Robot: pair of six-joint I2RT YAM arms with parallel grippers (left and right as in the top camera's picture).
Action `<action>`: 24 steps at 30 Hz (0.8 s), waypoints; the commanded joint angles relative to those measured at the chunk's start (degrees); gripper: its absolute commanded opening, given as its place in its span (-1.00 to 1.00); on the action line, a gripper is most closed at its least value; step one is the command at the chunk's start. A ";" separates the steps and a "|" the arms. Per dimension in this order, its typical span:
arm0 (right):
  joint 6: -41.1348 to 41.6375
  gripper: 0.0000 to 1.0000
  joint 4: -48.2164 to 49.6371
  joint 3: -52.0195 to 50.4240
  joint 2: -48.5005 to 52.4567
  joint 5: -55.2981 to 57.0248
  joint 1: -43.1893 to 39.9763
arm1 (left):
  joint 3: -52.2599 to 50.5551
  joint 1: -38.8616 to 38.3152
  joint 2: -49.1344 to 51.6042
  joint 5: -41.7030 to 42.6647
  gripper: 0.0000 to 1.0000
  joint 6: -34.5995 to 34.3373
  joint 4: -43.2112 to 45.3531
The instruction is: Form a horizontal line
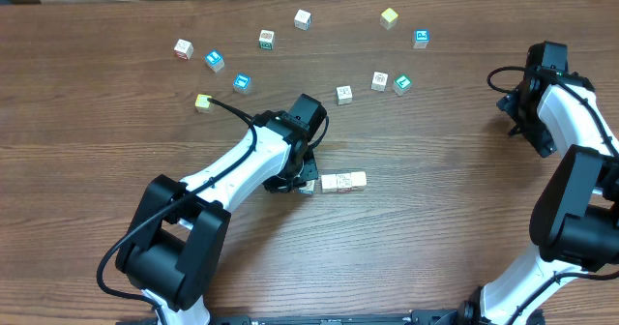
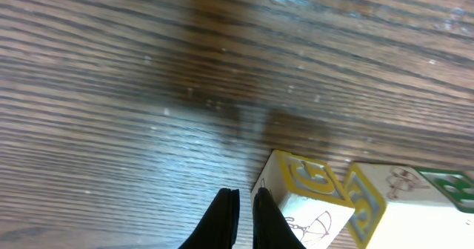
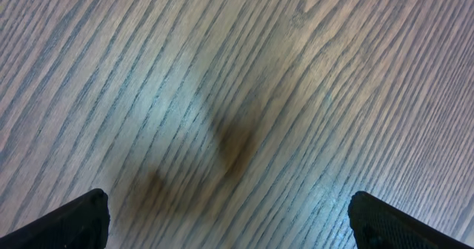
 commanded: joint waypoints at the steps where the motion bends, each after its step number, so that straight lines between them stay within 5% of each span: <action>1: -0.07 1.00 0.15 1.14 0.81 0.59 0.04 | -0.48 -0.72 0.13 2.03 -0.86 -3.19 0.48; 19: -0.07 1.00 0.15 1.14 0.81 0.59 0.04 | -0.48 -0.74 0.13 2.97 -0.75 -4.79 -2.34; 24: -0.07 1.00 0.15 1.16 0.81 0.59 0.04 | -0.48 -0.76 0.13 3.02 -0.89 -4.79 -2.99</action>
